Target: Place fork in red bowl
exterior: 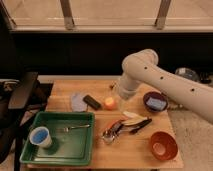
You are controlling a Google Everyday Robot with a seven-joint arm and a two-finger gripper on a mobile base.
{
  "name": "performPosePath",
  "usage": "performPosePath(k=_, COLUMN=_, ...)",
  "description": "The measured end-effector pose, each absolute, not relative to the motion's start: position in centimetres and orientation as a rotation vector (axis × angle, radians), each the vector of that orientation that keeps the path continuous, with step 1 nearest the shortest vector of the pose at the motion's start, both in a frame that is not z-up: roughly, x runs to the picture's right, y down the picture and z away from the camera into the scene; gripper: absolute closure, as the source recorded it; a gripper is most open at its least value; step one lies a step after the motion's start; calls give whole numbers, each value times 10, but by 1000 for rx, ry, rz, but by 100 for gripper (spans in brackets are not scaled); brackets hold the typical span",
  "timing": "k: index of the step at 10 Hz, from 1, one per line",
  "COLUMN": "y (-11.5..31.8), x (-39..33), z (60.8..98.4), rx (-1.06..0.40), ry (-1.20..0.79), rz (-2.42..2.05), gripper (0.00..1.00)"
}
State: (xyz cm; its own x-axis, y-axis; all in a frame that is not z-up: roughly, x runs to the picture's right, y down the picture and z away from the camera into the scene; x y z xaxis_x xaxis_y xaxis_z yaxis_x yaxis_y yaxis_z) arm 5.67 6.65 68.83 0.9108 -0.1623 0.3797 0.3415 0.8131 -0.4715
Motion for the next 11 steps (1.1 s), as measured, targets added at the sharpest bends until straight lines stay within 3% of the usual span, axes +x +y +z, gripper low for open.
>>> performPosePath(k=11, y=164, x=-126, z=723, rx=-636, ry=-507, rz=-484, gripper=35)
